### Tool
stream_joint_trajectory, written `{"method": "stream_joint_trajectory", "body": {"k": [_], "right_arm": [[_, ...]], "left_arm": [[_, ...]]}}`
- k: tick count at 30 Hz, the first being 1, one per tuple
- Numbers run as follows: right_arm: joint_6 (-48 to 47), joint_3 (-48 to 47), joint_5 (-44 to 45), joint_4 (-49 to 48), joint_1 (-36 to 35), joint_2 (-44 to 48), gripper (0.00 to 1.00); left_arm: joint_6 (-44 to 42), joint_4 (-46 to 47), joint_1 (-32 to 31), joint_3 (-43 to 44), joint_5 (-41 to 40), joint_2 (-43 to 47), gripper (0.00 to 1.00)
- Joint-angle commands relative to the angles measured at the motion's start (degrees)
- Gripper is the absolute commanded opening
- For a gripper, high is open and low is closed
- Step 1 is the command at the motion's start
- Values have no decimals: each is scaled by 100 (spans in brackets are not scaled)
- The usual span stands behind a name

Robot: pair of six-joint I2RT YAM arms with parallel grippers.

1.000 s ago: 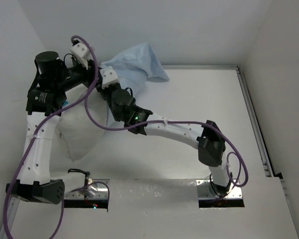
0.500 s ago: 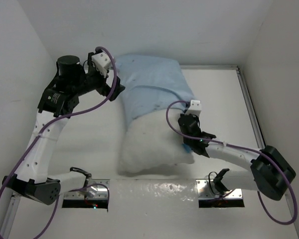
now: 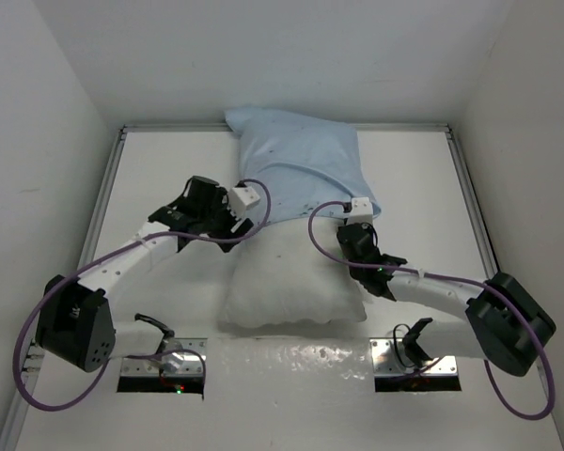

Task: Put the pillow into the pillowcase

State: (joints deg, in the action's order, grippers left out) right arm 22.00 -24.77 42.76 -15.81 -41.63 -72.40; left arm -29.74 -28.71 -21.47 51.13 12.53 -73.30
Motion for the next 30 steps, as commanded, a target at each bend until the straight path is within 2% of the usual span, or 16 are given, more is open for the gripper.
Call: {"method": "stream_joint_trajectory", "body": {"k": [1, 2, 3, 4, 6, 10, 13, 16, 19, 21, 22, 23, 24, 27, 30], "right_arm": [[-274, -185, -224, -168, 93, 42, 12], [-345, -229, -277, 128, 111, 172, 20], [-406, -290, -390, 323, 120, 269, 38], [-485, -422, -426, 533, 111, 375, 51], [-556, -580, -653, 1289, 120, 751, 71], [-416, -1220, -1207, 2842, 111, 1561, 80], [-407, -1634, -1716, 3477, 102, 2054, 83], [-459, -1942, -2296, 3821, 102, 2256, 84], [-504, -2162, -3316, 3884, 67, 2126, 85], [-495, -2207, -3713, 3805, -29, 1889, 86], [-495, -2216, -3757, 3744, -152, 1566, 86], [-469, -2225, -3793, 3743, -231, 1406, 89], [-408, -2225, -3715, 3622, -415, 1256, 91], [-162, -2058, -3600, 3243, -715, 807, 99], [242, -1847, -3687, 2428, -768, 395, 99]], "left_arm": [[-15, 1569, -400, 90, -173, 176, 71], [-23, 1657, -427, 81, -103, 149, 71], [-41, 1771, -515, 46, 54, 132, 71], [-76, 1807, -559, 28, 117, 131, 70], [-111, 1895, -726, -42, 74, 140, 67], [-155, 2097, -841, -86, -5, -26, 61], [-216, 2177, -911, 2, 82, -255, 61], [-296, 2071, -964, 107, 275, -448, 62], [-287, 2018, -999, 160, 425, -580, 59], [-182, 2114, -1034, 195, 390, -711, 50], [-95, 2115, -1034, 230, 390, -764, 31], [-59, 2028, -1043, 370, 373, -878, 19], [-15, 1975, -1043, 449, 312, -923, 0], [144, 1694, -1043, 661, -14, -775, 0], [258, 1527, -1043, 644, -190, -204, 0]]}}
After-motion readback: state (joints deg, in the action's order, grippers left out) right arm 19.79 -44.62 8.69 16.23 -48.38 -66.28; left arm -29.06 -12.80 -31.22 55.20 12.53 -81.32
